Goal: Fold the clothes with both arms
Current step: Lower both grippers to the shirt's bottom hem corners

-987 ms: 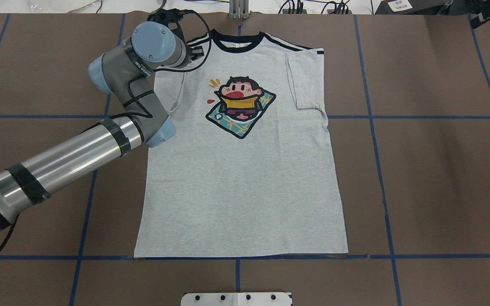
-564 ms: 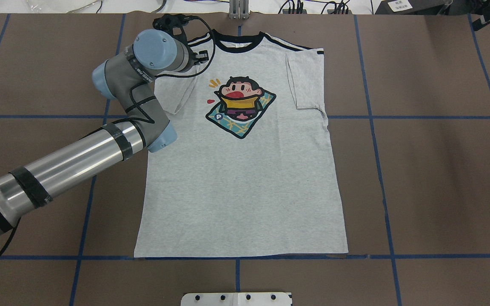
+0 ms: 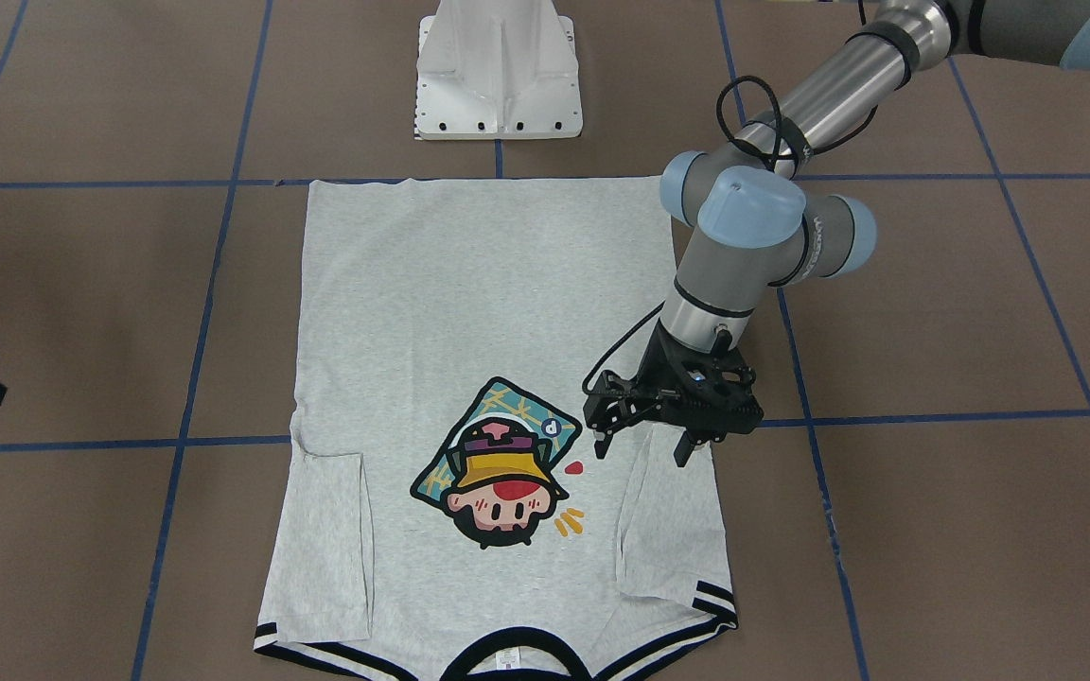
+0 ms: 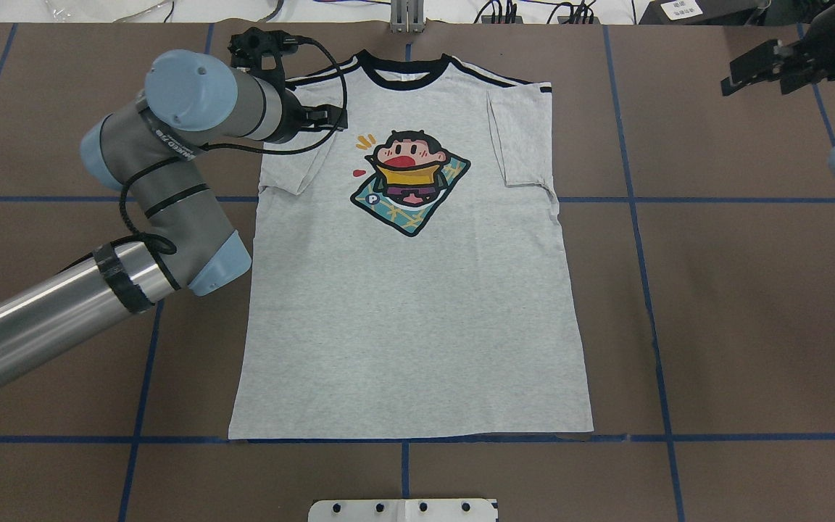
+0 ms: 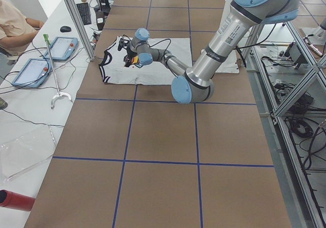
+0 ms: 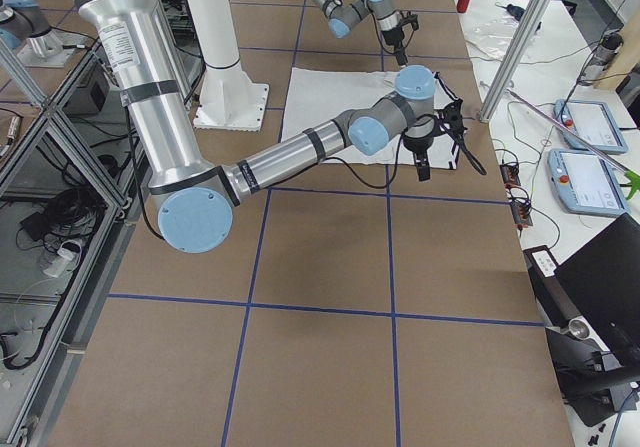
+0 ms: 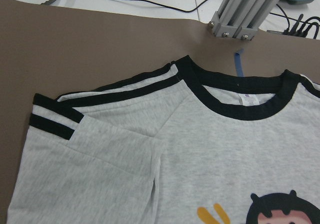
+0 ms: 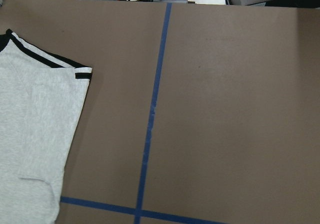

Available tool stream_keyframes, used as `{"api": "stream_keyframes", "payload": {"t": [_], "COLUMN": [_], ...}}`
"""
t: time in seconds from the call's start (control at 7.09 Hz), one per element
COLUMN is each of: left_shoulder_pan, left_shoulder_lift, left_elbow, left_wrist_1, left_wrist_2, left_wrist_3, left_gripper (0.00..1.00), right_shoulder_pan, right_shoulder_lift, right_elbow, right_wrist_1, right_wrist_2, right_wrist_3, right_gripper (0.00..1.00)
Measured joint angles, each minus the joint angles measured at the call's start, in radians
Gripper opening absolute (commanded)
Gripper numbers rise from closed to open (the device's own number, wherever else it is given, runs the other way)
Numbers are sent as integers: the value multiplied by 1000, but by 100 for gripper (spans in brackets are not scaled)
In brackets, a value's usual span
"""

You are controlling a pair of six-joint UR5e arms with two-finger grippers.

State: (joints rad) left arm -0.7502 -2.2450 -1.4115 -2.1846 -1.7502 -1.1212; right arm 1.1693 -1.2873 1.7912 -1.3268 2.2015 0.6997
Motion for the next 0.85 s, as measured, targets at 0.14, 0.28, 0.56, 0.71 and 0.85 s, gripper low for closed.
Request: {"api": "stream_keyframes", "payload": {"t": [0.14, 0.28, 0.56, 0.71, 0.85], "left_shoulder_pan": [8, 39, 146, 221, 307], "left_shoulder_lift": [75, 159, 368, 472, 554], "left_elbow": [-141, -276, -507, -593, -638], "left_wrist_1": [42, 56, 56, 40, 1], "left_wrist_2": [-27, -51, -27, 17, 74], "left_wrist_3": [0, -14, -139, -219, -319], "left_gripper": [100, 100, 97, 84, 72], "right_shoulder_pan": [-119, -259, -507, -621, -717], "right_shoulder_lift": [-61, -134, -234, -303, -385], "right_elbow": [130, 263, 419, 449, 464], "right_wrist_1": [0, 1, 39, 117, 217], "right_wrist_2": [-90, -202, -390, -495, -576], "right_wrist_3": [152, 305, 599, 722, 824], "right_gripper": [100, 100, 100, 99, 97]}}
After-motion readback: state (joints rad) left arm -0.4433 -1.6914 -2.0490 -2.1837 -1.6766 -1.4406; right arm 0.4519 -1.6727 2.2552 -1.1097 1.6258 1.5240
